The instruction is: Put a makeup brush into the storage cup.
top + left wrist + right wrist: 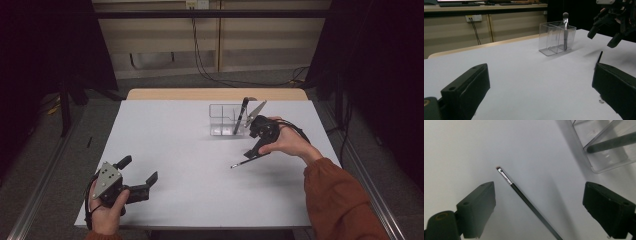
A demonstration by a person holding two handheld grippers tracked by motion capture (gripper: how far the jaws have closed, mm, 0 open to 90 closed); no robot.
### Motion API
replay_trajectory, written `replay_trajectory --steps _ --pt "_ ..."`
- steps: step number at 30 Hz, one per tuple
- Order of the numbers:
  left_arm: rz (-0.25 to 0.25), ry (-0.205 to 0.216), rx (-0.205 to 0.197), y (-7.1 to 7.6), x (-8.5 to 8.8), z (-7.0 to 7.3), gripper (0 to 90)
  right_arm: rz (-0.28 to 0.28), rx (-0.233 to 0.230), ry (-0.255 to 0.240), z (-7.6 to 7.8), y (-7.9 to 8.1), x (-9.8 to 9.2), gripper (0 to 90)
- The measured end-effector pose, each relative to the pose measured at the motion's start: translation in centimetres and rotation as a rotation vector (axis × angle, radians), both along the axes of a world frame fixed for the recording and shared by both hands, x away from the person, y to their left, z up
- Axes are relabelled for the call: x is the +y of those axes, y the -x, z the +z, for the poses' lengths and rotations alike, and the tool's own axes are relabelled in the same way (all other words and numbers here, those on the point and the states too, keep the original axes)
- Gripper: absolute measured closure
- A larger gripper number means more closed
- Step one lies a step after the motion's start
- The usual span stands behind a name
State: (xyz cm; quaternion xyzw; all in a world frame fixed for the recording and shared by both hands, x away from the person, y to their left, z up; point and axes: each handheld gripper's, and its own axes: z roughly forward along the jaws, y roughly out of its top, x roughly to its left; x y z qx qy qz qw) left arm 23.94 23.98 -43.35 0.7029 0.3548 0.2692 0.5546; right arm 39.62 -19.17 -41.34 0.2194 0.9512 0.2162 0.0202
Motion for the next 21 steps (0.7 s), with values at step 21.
replay_trajectory --steps 21 --pt "0.001 -0.01 -0.007 -0.1 0.0 0.0 1.3 0.176 0.082 0.157 -2.8 0.1 2.7 41.0"
